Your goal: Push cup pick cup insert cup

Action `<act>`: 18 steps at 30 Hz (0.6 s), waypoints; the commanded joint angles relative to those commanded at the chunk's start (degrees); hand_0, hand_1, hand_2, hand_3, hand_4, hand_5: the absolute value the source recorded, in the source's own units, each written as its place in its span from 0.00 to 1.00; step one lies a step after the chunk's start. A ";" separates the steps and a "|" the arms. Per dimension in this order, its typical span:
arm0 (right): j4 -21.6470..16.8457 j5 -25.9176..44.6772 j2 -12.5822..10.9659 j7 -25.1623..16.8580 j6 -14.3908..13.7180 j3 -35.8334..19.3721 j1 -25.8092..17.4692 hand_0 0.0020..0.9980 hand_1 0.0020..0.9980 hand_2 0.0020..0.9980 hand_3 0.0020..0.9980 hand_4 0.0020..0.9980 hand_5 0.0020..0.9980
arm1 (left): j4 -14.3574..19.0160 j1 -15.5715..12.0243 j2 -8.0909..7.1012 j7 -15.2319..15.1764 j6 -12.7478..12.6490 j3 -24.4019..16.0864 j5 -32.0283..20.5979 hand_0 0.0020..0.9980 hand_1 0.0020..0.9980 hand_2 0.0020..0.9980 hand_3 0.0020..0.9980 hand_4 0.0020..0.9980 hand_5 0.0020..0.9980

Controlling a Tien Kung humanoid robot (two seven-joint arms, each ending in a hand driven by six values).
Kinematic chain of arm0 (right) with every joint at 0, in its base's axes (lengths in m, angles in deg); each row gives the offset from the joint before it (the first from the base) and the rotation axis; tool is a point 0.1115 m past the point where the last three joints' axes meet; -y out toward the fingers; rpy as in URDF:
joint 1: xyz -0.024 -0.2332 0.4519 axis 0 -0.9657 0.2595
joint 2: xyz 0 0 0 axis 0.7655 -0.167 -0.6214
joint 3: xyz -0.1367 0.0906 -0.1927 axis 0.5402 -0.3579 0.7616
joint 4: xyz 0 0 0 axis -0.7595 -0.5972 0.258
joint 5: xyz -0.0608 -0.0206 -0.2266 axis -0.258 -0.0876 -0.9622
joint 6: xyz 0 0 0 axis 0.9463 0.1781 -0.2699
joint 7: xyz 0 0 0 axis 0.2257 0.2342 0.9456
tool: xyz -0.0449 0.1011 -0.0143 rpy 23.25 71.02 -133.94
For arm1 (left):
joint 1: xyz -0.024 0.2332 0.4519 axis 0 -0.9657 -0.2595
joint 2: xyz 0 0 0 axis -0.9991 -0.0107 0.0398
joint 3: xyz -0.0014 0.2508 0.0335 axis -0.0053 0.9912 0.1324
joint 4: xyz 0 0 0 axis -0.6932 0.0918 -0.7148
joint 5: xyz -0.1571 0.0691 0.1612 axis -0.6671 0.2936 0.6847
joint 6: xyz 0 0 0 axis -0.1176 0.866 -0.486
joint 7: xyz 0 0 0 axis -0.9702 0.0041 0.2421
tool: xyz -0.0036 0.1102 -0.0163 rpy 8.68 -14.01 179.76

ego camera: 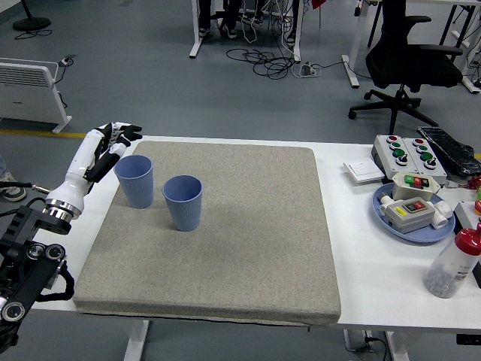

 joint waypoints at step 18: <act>0.00 1.02 -0.10 0.17 -0.03 1.15 -0.54 0.72 0.66 0.66 0.58 0.09 0.54 | -1.71 12.07 -0.24 13.99 20.78 13.36 25.05 0.97 0.99 1.00 1.00 0.98 0.55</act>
